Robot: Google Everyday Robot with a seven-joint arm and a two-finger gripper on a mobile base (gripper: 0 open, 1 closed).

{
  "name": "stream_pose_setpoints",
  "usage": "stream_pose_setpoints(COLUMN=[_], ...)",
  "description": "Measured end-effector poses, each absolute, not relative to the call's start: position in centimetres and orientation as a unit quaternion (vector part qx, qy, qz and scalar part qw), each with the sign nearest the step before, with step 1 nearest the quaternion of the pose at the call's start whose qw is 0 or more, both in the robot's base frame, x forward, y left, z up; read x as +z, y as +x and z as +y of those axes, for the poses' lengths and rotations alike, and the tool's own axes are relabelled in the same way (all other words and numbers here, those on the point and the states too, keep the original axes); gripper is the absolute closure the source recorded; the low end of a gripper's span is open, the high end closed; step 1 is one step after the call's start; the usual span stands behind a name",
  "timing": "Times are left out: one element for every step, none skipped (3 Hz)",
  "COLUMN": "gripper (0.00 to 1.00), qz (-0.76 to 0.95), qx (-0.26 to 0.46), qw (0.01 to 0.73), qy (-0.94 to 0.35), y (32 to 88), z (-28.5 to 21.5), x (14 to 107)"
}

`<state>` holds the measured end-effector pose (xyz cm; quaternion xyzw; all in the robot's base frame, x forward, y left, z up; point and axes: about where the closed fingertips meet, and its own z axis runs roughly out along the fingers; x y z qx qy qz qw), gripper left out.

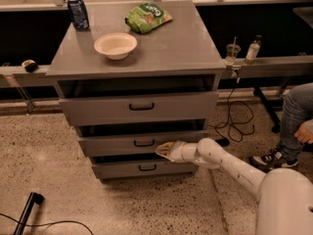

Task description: Close middle drawer

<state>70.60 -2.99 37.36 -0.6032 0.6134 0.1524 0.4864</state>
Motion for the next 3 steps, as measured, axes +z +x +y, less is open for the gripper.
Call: stream_pose_setpoints(gripper=[1.00,1.00,1.00], qz=[0.610,0.604,0.592], qx=[0.150,0.142,0.144], qw=[0.494,0.502,0.506], qy=[-0.601,-0.602,-0.610], y=[71.5,71.5,69.9], z=[-3.1,-3.3,-3.3], x=[37.5,38.1,39.2])
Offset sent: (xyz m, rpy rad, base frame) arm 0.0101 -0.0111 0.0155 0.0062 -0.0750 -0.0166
